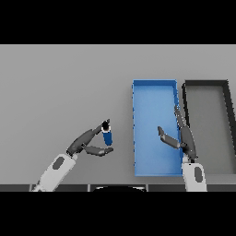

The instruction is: Pick up the blue pipe and place it into the blue bin.

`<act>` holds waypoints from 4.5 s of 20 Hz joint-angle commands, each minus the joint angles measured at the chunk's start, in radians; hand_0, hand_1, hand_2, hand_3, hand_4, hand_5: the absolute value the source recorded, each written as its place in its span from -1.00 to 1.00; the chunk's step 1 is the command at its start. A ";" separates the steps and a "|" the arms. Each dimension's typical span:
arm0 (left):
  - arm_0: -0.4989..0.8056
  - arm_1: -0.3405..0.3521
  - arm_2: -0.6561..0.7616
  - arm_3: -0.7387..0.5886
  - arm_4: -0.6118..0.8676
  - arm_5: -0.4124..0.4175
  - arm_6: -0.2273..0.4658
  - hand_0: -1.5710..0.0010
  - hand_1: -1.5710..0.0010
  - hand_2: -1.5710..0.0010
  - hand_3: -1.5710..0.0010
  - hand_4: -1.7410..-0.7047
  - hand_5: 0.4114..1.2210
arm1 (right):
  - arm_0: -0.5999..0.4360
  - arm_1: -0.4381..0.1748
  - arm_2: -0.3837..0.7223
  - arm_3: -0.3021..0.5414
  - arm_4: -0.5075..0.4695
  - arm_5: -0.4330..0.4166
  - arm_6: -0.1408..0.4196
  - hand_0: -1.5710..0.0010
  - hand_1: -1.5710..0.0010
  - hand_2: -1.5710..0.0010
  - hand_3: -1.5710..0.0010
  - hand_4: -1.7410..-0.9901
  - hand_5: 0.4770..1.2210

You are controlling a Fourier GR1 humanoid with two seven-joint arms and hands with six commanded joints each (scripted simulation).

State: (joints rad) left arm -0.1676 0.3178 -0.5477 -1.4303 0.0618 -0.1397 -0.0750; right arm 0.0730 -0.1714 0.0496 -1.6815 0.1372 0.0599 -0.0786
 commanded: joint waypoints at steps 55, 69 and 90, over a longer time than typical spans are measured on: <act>-0.118 -0.305 0.044 -0.099 -0.070 -0.069 0.021 -1.00 -1.00 -1.00 -1.00 -0.47 1.00 | 0.259 0.053 0.107 -0.428 -0.112 0.056 0.148 1.00 0.98 0.85 1.00 0.37 -0.70; -0.115 -0.315 0.087 -0.091 -0.109 -0.123 0.001 -1.00 -1.00 -1.00 -1.00 -0.47 1.00 | -0.255 -0.017 0.272 -0.413 -0.208 0.231 0.508 1.00 1.00 0.94 1.00 0.26 -0.79; -0.094 -0.377 0.146 -0.086 -0.106 -0.201 0.039 -1.00 -1.00 -1.00 -0.90 -0.93 1.00 | -0.543 0.089 0.328 -0.187 -0.251 0.266 0.577 -0.77 -0.77 -0.78 -0.59 -0.75 0.21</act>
State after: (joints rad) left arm -0.2619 -0.0594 -0.4017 -1.5161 -0.0448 -0.3426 -0.0349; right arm -0.4701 -0.0826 0.3778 -1.8691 -0.1167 0.3238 0.4986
